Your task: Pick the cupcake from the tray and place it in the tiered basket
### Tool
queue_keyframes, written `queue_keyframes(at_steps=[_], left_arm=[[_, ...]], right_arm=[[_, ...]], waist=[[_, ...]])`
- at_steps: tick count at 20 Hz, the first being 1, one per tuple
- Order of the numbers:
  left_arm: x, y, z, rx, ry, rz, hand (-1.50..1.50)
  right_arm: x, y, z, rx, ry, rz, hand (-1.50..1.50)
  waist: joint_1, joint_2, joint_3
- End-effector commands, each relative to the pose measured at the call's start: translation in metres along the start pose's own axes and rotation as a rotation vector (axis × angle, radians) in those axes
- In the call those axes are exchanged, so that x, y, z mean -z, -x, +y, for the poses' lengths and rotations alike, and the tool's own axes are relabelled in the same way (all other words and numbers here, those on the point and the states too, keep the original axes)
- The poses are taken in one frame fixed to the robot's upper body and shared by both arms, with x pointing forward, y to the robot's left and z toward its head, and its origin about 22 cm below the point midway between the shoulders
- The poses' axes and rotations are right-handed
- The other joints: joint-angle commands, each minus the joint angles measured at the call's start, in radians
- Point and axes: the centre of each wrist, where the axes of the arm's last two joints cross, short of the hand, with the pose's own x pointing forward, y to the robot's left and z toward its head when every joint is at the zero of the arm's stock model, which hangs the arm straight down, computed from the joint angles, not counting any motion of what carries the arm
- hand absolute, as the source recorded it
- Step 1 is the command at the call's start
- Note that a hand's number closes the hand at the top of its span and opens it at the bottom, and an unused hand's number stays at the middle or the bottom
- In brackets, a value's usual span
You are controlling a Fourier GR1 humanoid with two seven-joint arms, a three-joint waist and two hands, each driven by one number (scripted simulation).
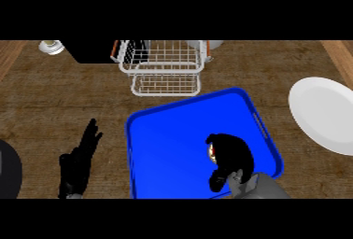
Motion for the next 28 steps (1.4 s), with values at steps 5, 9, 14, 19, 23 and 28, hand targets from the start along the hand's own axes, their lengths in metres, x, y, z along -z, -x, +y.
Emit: queue_keyframes(at_steps=[5,9,14,19,23,28], left_arm=[[-0.002,0.017,-0.002,0.016,-0.002,0.07,0.0],[-0.005,0.028,0.013,0.013,-0.019,0.053,0.0],[0.0,0.02,0.006,0.018,-0.01,0.045,0.0],[0.001,0.025,0.0,0.008,0.009,0.055,0.0],[0.01,0.014,0.012,0.009,-0.012,0.077,0.0],[-0.007,0.023,0.009,0.007,-0.04,0.072,0.0]], right_arm=[[0.014,-0.018,0.025,-0.032,-0.004,0.051,1.5],[0.004,-0.013,0.015,-0.152,0.093,0.001,1.5],[0.049,0.029,-0.033,-0.225,0.142,-0.168,1.5],[0.073,0.057,-0.055,-0.177,0.235,-0.268,1.5],[0.044,0.061,-0.082,-0.038,0.335,-0.329,1.5],[-0.014,0.051,-0.127,0.267,0.435,-0.423,1.5]], waist=[[0.005,0.007,-0.003],[0.003,0.006,-0.004],[0.012,0.01,-0.003],[0.011,0.01,-0.003],[-0.006,0.006,-0.003],[-0.03,-0.005,-0.004]])
